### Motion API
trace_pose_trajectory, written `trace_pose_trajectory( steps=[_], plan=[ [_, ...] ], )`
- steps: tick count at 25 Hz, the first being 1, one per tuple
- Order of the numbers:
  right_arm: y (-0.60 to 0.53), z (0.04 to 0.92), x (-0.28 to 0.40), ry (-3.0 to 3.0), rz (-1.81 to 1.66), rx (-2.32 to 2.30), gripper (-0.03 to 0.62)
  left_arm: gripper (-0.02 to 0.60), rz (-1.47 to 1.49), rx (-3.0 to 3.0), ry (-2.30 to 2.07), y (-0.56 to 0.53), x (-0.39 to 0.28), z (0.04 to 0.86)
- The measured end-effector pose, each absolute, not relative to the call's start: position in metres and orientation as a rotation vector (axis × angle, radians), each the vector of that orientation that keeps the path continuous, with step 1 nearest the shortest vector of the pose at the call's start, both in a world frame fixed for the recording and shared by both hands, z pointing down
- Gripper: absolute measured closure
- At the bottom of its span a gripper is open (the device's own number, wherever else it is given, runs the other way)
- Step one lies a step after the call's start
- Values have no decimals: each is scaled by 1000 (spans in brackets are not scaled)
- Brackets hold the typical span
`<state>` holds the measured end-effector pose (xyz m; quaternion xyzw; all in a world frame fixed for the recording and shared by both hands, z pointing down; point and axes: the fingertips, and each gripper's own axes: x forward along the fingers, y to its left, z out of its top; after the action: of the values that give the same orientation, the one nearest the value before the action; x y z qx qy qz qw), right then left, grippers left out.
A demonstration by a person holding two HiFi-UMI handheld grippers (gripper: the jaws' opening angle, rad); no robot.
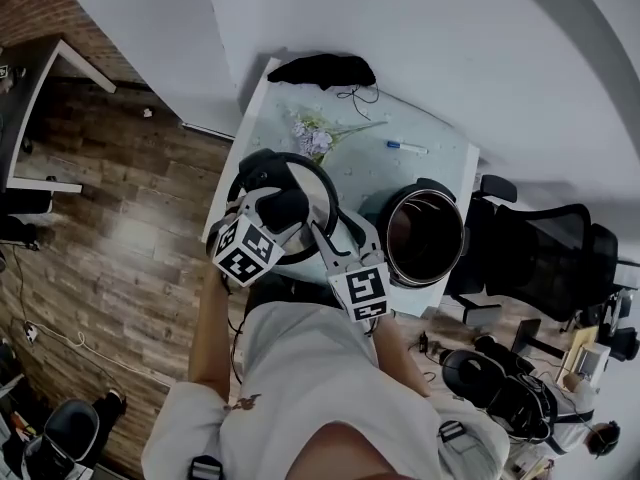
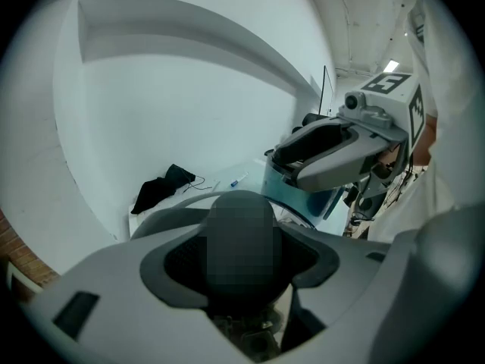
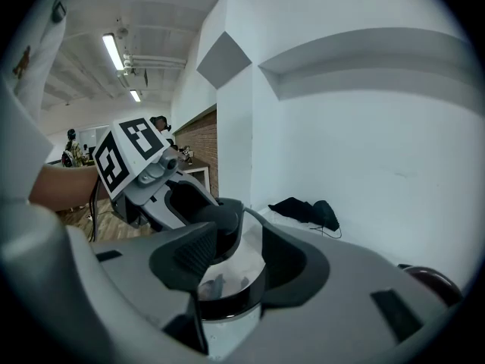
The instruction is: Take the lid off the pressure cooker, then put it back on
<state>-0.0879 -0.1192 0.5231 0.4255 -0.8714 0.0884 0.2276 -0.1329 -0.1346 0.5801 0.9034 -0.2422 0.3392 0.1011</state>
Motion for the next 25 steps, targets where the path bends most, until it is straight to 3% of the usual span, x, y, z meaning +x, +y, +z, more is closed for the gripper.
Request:
trace_pose_trajectory(
  steps=[25],
  plan=[
    [-99, 625, -103, -2292, 377, 1013, 404, 307, 978, 2587, -824, -120, -141, 691]
  ],
)
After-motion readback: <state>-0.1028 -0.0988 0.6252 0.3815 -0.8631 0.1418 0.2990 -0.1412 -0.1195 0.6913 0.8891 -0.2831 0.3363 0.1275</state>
